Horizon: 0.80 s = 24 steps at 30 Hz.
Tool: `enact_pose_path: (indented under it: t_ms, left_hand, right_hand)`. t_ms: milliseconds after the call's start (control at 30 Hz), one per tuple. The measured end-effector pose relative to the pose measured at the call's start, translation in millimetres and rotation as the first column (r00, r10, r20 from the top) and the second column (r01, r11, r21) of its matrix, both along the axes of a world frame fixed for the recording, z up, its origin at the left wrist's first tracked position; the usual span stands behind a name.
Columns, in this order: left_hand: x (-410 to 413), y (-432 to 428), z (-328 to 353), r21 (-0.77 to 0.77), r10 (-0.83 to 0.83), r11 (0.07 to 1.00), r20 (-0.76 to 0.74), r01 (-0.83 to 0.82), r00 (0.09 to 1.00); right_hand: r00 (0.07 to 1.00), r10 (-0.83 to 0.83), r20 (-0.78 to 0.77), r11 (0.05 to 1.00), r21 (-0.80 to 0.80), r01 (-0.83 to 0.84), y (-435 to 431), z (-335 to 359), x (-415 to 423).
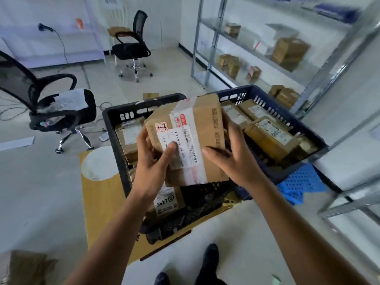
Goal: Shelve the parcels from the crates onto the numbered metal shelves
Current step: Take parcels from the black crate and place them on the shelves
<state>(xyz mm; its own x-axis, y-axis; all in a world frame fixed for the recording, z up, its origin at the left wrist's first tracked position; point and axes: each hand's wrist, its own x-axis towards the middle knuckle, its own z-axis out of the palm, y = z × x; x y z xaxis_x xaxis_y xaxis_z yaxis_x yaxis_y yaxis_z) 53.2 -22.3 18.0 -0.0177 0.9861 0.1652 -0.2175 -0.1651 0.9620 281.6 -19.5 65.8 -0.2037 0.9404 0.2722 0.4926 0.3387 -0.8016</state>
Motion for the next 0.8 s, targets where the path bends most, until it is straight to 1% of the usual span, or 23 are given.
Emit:
enact_pose_path:
  t_ms: [67, 133, 200, 233, 267, 333, 433, 500, 567, 633, 733, 800]
  left_hand:
    - [7, -8, 8, -0.004, 0.014, 1.000, 0.012, -0.014, 1.000]
    - [18, -17, 16, -0.028, -0.004, 1.000, 0.008, 0.004, 1.000]
    - [34, -25, 25, -0.035, -0.038, 0.999, -0.001, 0.038, 0.999]
    - [44, -29, 30, -0.017, -0.072, 0.997, 0.003, 0.072, 0.997]
    - [55, -33, 34, 0.014, -0.125, 0.992, 0.011, 0.125, 0.992]
    - [81, -41, 39, 0.065, -0.272, 0.960, -0.008, 0.272, 0.962]
    - [134, -55, 40, 0.087, -0.529, 0.845, -0.001, 0.527, 0.849]
    - [179, -72, 40, 0.076, -0.628, 0.777, 0.024, 0.625, 0.778]
    - [226, -91, 40, 0.051, -0.648, 0.761, 0.045, 0.646, 0.760]
    - [272, -106, 37, 0.052, -0.673, 0.740, 0.051, 0.671, 0.738]
    - [336, -127, 35, 0.039, -0.737, 0.676, 0.066, 0.736, 0.673]
    - [372, -142, 34, 0.025, -0.767, 0.641, 0.066, 0.767, 0.638]
  right_hand:
    - [1.000, 0.014, 0.015, 0.998, -0.060, -0.013, -14, 0, 7]
    - [0.999, 0.005, 0.036, 0.996, -0.087, -0.002, -29, 1, 21]
    - [0.999, -0.041, -0.014, 0.997, -0.061, 0.040, -45, 2, 38]
    - [0.995, -0.071, -0.075, 0.997, -0.040, 0.068, -54, 3, 49]
    - [0.982, -0.096, -0.165, 0.995, -0.033, 0.091, -63, 4, 61]
    - [0.922, -0.156, -0.354, 0.988, -0.067, 0.142, -84, 6, 87]
    - [0.820, -0.314, -0.479, 0.948, -0.119, 0.294, -119, 7, 136]
    - [0.766, -0.368, -0.527, 0.925, -0.127, 0.357, -147, 5, 173]
    - [0.748, -0.385, -0.541, 0.919, -0.148, 0.365, -179, 2, 213]
    - [0.748, -0.420, -0.513, 0.905, -0.182, 0.383, -214, 0, 253]
    - [0.741, -0.498, -0.451, 0.866, -0.210, 0.454, -262, -1, 303]
    - [0.711, -0.559, -0.425, 0.825, -0.199, 0.529, -291, -4, 329]
